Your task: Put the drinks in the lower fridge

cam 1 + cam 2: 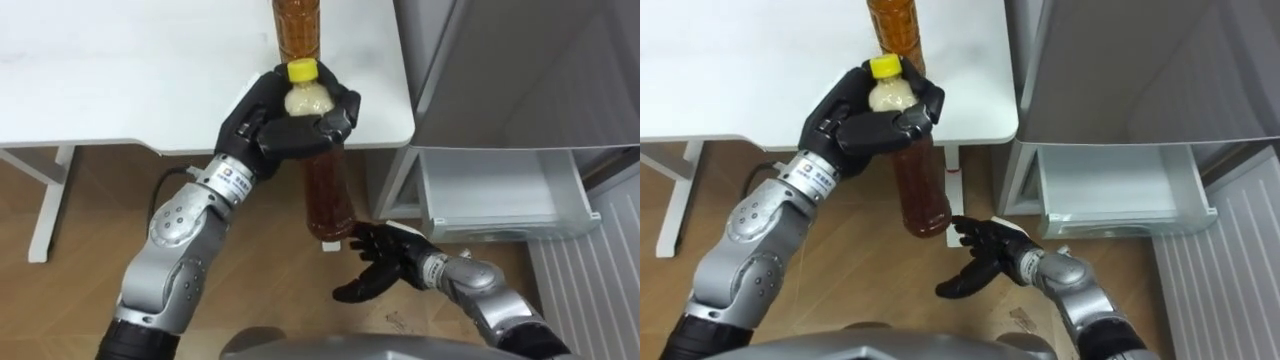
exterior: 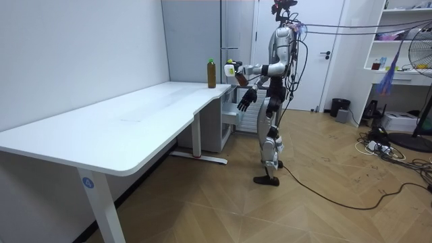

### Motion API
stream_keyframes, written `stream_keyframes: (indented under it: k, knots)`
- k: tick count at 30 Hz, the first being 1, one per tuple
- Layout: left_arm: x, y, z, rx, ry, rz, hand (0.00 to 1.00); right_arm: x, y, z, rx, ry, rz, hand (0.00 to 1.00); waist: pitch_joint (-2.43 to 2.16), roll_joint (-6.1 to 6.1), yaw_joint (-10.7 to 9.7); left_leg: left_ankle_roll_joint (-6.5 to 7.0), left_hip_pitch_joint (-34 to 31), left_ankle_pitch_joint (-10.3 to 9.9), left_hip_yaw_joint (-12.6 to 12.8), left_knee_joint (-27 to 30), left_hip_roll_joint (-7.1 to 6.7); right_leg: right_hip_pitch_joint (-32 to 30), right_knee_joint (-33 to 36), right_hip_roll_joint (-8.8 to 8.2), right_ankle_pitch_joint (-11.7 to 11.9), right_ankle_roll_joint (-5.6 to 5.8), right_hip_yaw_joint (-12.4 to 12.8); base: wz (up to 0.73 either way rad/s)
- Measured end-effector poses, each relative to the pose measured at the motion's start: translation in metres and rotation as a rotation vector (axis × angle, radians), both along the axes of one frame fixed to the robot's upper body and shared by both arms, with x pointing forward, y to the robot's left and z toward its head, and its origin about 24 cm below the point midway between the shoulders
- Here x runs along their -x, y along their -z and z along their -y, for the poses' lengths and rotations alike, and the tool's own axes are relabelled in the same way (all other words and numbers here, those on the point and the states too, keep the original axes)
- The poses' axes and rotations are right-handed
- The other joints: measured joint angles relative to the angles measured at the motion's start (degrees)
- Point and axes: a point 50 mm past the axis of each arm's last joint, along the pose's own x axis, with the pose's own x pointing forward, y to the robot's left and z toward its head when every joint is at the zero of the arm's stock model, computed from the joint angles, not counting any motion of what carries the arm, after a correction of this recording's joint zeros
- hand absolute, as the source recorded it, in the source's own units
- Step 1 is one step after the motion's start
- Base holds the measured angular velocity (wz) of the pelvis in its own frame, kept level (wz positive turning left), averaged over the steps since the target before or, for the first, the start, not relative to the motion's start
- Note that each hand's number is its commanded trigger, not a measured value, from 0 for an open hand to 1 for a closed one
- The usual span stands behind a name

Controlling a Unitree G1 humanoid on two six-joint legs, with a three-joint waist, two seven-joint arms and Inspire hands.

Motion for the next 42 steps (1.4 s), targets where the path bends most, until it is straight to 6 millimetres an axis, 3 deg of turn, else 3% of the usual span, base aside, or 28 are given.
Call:
stream_keyframes:
  k: [12, 23, 32, 37, 42]
  knots:
    - [0.005, 0.017, 0.008, -0.043, 0.071, -0.053, 1.00, -0.015, -0.027, -0.018, -0.140, -0.084, 0.098, 0.00, 0.54, 0.93, -0.15, 0.00, 0.02, 0.00, -0.57, -0.09, -0.08, 0.39, -0.20, -0.09, 0.00, 0.00, -0.97, 0.03]
    - [0.008, 0.025, 0.012, -0.043, 0.101, -0.085, 1.00, -0.011, -0.025, -0.020, -0.136, -0.121, 0.056, 0.00, 0.44, 0.81, -0.21, 0.02, -0.09, 0.02, -0.31, -0.17, -0.09, -0.07, 0.08, -0.15, -0.01, 0.01, -0.96, -0.01]
    - [0.012, 0.027, 0.015, -0.122, 0.127, -0.048, 1.00, -0.008, -0.024, -0.024, -0.147, -0.155, 0.042, 0.00, -0.21, -0.20, -0.26, 0.02, 0.04, 0.02, -0.34, 0.06, -0.04, -0.02, 0.57, -0.14, -0.02, 0.04, -1.01, 0.01]
    - [0.021, 0.041, 0.021, -0.252, 0.207, -0.069, 1.00, -0.014, -0.039, -0.033, -0.272, -0.158, 0.081, 0.00, -0.21, 0.12, -0.31, 0.02, -0.12, 0.01, -0.70, 0.16, -0.04, -0.02, 0.59, -0.07, -0.02, 0.03, -1.08, 0.00]
    - [0.026, 0.044, 0.024, -0.258, 0.241, -0.079, 1.00, -0.011, -0.040, -0.034, -0.339, -0.153, 0.063, 0.00, -0.12, 0.26, -0.30, 0.02, -0.20, 0.01, -0.73, 0.20, -0.05, -0.05, 0.59, -0.08, -0.01, 0.01, -1.05, 0.00]
